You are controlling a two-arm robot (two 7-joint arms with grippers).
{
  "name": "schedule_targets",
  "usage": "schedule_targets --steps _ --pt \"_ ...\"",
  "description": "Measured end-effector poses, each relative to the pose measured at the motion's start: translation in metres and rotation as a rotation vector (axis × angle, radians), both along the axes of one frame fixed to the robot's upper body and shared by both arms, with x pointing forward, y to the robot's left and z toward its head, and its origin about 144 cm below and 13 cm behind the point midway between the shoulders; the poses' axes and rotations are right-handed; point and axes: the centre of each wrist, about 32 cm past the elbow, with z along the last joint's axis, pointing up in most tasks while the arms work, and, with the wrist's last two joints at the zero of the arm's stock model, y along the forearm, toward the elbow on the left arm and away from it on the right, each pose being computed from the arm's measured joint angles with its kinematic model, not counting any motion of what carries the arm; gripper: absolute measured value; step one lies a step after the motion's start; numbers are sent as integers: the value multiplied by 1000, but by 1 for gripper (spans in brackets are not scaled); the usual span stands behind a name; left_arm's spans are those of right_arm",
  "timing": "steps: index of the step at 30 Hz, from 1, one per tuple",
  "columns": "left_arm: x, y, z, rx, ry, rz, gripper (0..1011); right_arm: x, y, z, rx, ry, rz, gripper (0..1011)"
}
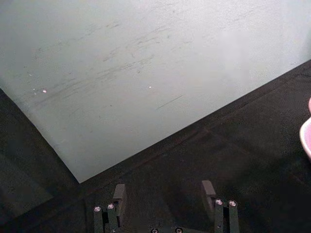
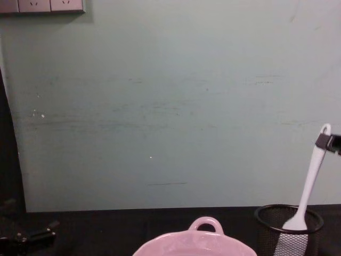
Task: Use the one hand to pick up the spoon and stir the clear water in the bowl.
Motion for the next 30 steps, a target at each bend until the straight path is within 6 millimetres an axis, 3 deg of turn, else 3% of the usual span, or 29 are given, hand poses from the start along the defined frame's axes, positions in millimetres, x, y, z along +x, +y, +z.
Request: schedule_targets --steps 9,30 --pt "0 0 0 0 0 0 1011 4 -1 -16 9 43 6 108" --pt "0 0 0 0 0 0 1011 8 -2 -25 11 60 12 108"
